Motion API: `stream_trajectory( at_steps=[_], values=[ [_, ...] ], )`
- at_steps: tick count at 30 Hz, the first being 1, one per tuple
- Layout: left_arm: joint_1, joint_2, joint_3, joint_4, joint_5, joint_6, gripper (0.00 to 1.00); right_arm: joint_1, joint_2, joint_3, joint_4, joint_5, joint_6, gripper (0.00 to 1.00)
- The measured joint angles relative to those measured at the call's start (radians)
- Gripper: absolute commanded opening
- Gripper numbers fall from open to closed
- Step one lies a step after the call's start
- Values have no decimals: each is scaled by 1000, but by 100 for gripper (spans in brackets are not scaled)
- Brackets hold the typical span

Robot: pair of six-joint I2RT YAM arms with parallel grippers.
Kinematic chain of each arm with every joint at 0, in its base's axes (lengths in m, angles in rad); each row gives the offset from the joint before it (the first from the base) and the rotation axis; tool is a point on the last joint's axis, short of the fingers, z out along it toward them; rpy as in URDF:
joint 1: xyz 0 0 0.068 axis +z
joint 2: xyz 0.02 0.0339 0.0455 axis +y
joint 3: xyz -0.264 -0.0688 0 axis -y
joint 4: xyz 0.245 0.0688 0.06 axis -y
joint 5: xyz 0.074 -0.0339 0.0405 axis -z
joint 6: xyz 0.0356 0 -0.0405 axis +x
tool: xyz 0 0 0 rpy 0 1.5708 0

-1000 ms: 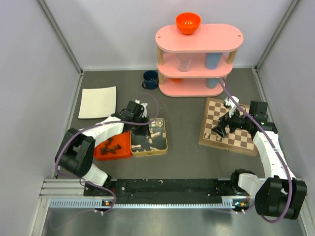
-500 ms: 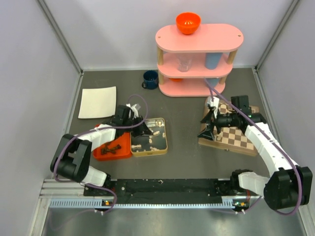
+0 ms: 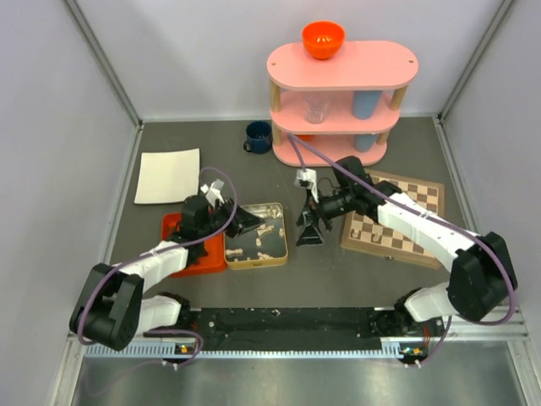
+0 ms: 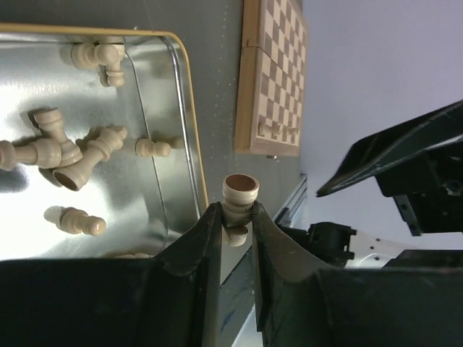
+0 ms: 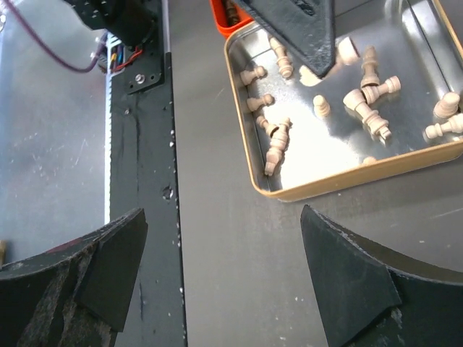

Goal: Set up the chess pieces on the board

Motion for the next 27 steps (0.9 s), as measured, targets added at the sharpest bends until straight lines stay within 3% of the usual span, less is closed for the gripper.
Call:
stream_trajectory(
  at_steps=[10, 18, 27],
  values=[
    [0, -142, -191, 210, -102, -310, 0, 168, 177, 77, 223, 234, 327, 83],
    [0, -261, -257, 240, -175, -473, 0, 240, 270, 171, 282, 356, 425, 77],
    [0, -297, -295, 251, -199, -557, 0, 278, 339, 241, 306, 412, 491, 67]
  ],
)
